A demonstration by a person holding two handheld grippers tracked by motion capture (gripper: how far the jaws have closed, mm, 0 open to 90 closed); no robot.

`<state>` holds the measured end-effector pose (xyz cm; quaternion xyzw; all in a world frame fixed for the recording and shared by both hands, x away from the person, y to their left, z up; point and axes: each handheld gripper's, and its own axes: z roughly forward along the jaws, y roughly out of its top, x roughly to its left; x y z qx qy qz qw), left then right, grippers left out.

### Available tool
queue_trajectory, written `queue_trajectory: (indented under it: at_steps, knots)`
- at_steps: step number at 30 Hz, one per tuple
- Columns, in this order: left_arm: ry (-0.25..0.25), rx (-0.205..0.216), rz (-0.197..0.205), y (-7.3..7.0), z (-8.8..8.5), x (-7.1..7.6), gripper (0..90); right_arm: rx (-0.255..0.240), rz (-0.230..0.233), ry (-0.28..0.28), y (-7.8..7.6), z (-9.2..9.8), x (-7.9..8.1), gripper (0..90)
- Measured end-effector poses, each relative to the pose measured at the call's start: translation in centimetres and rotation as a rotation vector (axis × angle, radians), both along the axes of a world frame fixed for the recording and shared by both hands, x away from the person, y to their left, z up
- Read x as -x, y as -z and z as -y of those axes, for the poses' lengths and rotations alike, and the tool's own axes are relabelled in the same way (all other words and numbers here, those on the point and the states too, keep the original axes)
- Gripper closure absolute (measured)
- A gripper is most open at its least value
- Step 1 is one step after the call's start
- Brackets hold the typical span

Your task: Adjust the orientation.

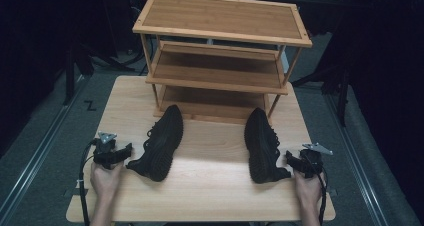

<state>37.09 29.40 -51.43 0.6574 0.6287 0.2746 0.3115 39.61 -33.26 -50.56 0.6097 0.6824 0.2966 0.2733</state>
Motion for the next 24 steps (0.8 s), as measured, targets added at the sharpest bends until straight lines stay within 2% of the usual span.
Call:
queue_trajectory:
  at_steps: [9, 11, 14, 19, 24]
  knots:
    - [0.007, -0.001, -0.002, 0.00, 0.02, 0.00, 31.5, 0.002, -0.002, -0.014, 0.01, -0.02, 0.01, 35.1]
    - [0.009, 0.002, -0.002, 0.00, 0.00, -0.01, 31.0, 0.001, -0.001, -0.014, 0.01, -0.02, 0.01, 35.1]
    - [0.023, 0.030, 0.001, 0.00, -0.21, 0.01, 29.6, 0.002, -0.003, -0.017, 0.01, -0.05, 0.03, 34.6]
    - [0.025, 0.018, -0.001, 0.00, -0.10, -0.06, 29.8, 0.008, 0.000, -0.026, 0.02, 0.00, 0.00, 34.6]
    - [0.038, 0.031, 0.000, -0.01, -0.29, -0.16, 29.8, 0.003, -0.004, -0.023, 0.01, -0.15, 0.12, 34.3]
